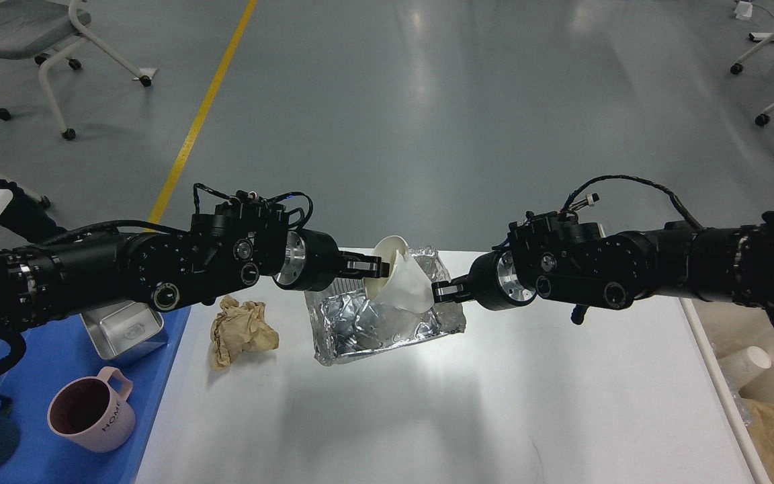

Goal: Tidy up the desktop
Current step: 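Move the cup over the foil tray and drop it in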

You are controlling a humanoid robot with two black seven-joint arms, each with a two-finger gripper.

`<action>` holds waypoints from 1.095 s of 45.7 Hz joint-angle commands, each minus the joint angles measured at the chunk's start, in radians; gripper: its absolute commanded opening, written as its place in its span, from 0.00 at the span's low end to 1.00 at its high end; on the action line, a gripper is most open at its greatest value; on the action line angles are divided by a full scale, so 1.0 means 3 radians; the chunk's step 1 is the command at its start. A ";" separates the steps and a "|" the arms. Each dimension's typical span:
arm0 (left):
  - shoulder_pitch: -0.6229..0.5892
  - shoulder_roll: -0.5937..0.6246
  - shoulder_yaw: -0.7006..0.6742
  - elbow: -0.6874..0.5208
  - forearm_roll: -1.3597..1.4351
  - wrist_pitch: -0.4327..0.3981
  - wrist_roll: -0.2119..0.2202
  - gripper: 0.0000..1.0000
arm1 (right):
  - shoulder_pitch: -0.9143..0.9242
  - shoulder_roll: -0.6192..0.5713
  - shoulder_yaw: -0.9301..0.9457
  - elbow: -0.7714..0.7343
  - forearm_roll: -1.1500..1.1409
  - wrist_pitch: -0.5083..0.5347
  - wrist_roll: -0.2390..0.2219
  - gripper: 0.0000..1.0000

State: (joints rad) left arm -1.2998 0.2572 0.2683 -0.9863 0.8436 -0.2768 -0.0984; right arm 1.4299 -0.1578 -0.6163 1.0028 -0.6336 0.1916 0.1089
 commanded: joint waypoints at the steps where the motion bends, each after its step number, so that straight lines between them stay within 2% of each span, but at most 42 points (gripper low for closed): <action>1: -0.0014 -0.0009 0.0000 0.0010 0.0005 -0.0003 0.0179 0.38 | -0.0001 -0.0001 -0.0017 0.0001 0.0010 0.0001 0.0000 0.00; 3: -0.0014 -0.0004 0.0000 0.0010 0.0000 -0.0003 0.0215 0.47 | -0.0001 -0.0001 -0.0022 0.0001 0.0010 0.0001 0.0000 0.00; 12: -0.0004 0.0007 -0.0056 0.0010 -0.0010 0.0007 0.0221 0.63 | -0.0006 -0.0001 -0.0022 0.0001 0.0010 0.0001 0.0000 0.00; 30: -0.0055 -0.0141 -0.0071 0.0174 -0.0465 0.0222 0.0221 0.64 | -0.0006 0.0030 -0.0032 0.0001 0.0010 -0.0015 0.0000 0.00; 50: -0.0065 -0.0218 -0.0266 0.0250 -0.0506 0.0304 0.0221 0.64 | -0.0006 0.0025 -0.0037 -0.0004 0.0102 -0.0015 0.0000 0.00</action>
State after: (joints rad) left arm -1.3161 0.1833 0.1931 -0.9113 0.6915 -0.1851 -0.0321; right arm 1.4281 -0.1476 -0.6255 1.0025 -0.6246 0.1872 0.1089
